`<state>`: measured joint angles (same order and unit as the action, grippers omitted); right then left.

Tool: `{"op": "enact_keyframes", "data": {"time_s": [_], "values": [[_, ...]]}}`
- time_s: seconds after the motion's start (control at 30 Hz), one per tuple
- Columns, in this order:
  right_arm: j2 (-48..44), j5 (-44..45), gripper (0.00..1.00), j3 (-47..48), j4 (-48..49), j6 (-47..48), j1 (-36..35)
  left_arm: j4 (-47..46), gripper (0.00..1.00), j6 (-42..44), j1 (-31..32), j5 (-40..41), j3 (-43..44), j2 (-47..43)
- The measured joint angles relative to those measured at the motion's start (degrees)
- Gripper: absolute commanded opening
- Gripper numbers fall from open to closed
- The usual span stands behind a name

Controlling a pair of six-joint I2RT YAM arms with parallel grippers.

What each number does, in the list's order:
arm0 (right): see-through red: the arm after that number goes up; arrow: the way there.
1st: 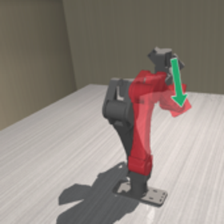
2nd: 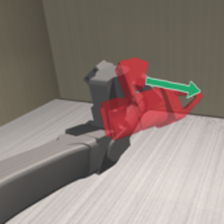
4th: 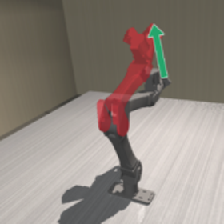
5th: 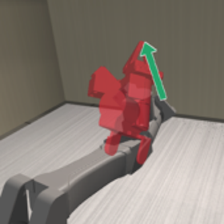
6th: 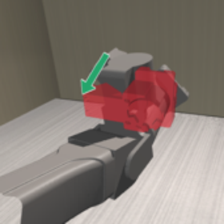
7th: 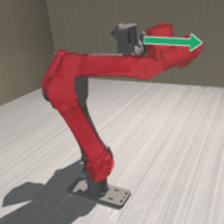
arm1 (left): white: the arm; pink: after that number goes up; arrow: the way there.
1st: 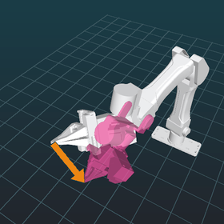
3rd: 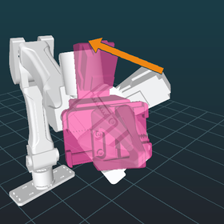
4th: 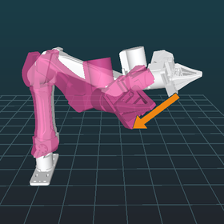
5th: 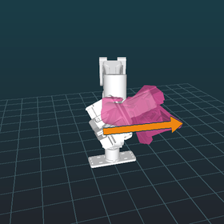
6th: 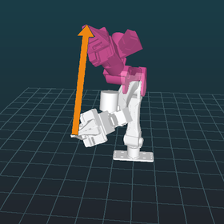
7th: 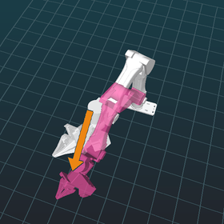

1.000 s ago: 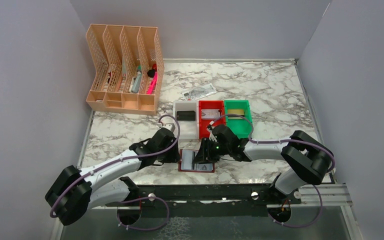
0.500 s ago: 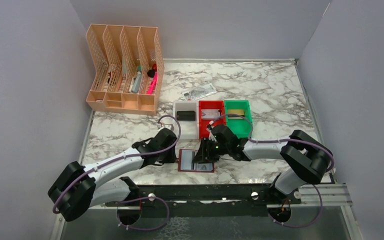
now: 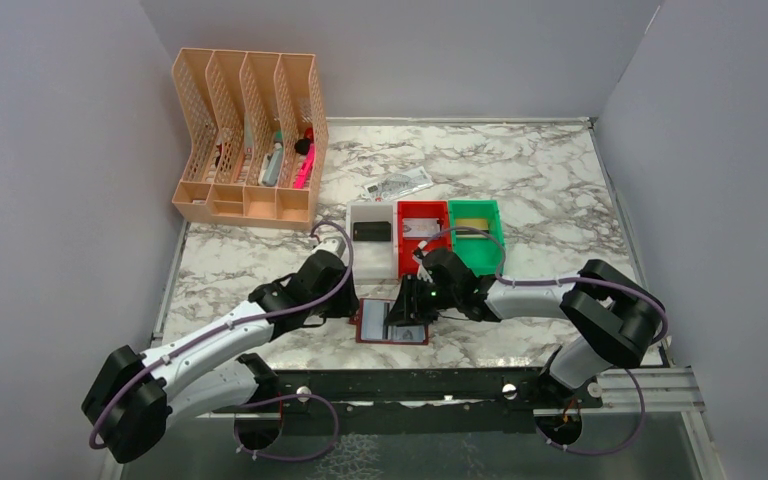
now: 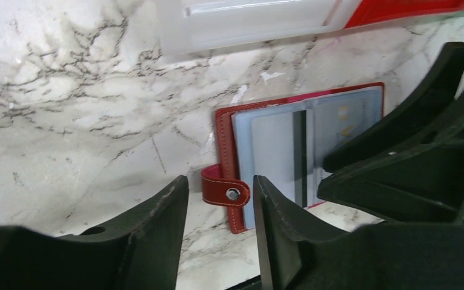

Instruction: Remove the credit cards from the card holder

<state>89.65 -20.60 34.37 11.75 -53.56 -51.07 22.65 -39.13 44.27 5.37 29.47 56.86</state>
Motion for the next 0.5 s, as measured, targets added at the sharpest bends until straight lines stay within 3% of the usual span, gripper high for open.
{"op": "enact_keyframes", "data": {"time_s": [0.5], "values": [[1.77, 1.31, 0.37, 1.42, -0.17, -0.5, 0.0, -8.63, 0.49, 3.8, 0.0, -9.81, -0.31, 8.22]]}}
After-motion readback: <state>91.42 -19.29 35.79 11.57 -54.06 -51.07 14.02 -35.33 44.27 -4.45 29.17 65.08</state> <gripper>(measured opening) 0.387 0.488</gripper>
